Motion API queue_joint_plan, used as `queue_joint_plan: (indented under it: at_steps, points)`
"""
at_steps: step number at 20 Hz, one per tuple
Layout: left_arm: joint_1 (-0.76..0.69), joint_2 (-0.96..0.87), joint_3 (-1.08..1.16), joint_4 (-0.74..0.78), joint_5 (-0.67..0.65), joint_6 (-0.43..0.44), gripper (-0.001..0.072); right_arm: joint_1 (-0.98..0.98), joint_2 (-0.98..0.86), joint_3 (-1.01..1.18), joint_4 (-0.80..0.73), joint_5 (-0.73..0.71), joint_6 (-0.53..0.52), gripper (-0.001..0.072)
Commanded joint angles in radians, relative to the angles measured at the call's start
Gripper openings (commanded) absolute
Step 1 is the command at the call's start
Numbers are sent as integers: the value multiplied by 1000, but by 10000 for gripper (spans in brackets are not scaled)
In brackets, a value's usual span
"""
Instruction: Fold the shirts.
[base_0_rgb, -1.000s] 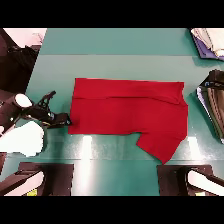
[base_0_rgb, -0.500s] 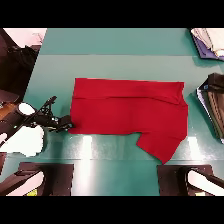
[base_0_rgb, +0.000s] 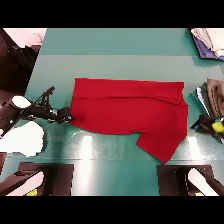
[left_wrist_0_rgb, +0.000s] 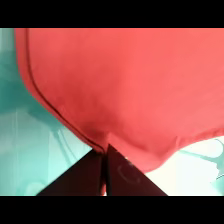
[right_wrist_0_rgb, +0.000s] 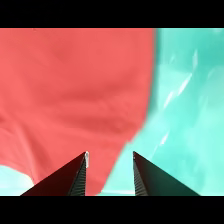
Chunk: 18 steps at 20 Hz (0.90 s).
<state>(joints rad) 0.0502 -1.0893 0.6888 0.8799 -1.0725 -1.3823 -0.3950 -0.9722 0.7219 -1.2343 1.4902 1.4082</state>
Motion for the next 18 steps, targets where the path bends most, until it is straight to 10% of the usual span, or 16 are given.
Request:
queue_joint_plan:
  at_steps: [1, 12, 15, 18]
  points:
    - [0, 2, 46, -5, -13, 4, 23, -77, 28, -244, 86, -64, -51, 346]
    - [0, 3, 46, -3, -66, 29, 23, 150, -76, -228, 47, -180, -36, 303]
    - [0, 3, 46, -3, -72, 29, 23, 171, -42, -203, 27, -160, -36, 16]
    - [0, 39, 47, 24, -121, 29, 22, 171, 69, -143, -8, -71, -36, 17]
